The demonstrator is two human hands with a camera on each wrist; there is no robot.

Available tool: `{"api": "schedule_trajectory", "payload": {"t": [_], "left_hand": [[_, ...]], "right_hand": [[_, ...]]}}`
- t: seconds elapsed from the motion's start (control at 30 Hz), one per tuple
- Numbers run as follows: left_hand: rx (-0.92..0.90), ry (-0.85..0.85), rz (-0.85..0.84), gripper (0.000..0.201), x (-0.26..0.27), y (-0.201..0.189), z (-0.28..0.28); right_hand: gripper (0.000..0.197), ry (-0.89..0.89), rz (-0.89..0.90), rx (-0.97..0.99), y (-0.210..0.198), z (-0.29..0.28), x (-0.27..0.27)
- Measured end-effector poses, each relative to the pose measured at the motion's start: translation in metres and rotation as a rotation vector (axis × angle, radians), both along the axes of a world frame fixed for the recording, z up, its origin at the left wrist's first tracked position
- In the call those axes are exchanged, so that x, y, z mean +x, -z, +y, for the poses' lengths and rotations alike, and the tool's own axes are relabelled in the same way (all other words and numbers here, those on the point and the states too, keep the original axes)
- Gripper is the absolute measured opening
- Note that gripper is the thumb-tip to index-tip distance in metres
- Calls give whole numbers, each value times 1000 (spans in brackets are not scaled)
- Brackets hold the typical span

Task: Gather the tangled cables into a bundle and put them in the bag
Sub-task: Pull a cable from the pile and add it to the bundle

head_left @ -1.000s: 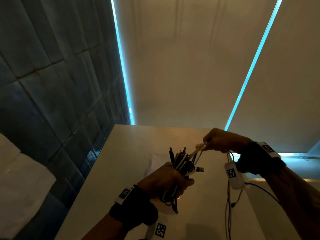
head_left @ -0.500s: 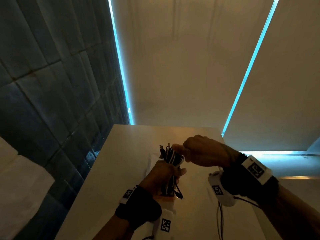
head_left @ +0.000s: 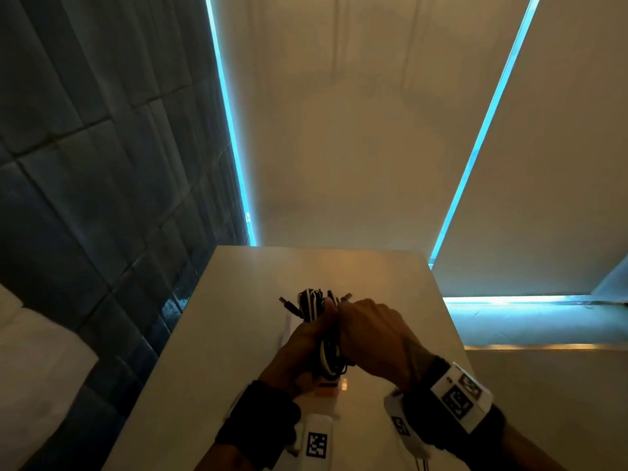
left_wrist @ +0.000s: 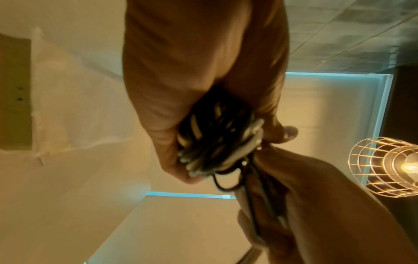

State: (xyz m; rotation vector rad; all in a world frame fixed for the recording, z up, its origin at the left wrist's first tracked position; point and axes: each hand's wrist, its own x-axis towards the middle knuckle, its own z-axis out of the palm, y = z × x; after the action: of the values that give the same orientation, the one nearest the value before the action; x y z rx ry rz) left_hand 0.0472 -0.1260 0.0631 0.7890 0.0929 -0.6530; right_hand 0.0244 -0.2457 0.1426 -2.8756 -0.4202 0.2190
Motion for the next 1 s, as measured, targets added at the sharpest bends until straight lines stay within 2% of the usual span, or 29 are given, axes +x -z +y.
{"api": "schedule_trajectory", "payload": {"t": [0.1,0.13,0.2,0.3,0.43,0.47,0.53,0.6,0.63,0.67,0.7,0.8,0.83,0.93,1.0], "left_hand": [[18,-5,89,32,1,-14,-6],[57,-24,92,27,3,-15,-7],[136,-84,84,22,6,-16,-6],[169,-239,42,30,15,-16,6],[119,-444,23,33,40,-26,29],[107,-508,-2,34,47,-31,36],[88,-594,-79,37,56,-44,47],[107,-631,-188,40,60,-55,52],[136,-631,-246,39,60,-60,52],[175,-619,-313,38,59,-64,52],[219,-603,-377,36,58,-68,50],[302,-548,-522,29,49,-74,35],[310,-541,-551,26,46,-76,29],[343,-522,-597,23,39,-78,13],[373,-545,-587,25,39,-76,11]], "right_hand": [[21,-35,-8,-4,13,14,-6],[24,-41,-31,25,17,18,-10],[26,-81,-90,52,16,21,-16],[23,-217,-135,21,7,19,-27],[16,-173,-256,373,27,3,-42],[20,-124,-221,480,44,-7,-47],[24,-13,2,596,84,-30,-55],[17,-13,280,467,114,-53,-60],[13,-15,358,394,121,-63,-57],[18,11,360,374,120,-70,-52],[28,31,305,437,112,-74,-47],[44,107,212,882,57,-57,-30],[48,110,221,975,42,-45,-26],[50,91,272,1061,30,-12,-18],[53,177,280,1224,28,-4,-20]]}}
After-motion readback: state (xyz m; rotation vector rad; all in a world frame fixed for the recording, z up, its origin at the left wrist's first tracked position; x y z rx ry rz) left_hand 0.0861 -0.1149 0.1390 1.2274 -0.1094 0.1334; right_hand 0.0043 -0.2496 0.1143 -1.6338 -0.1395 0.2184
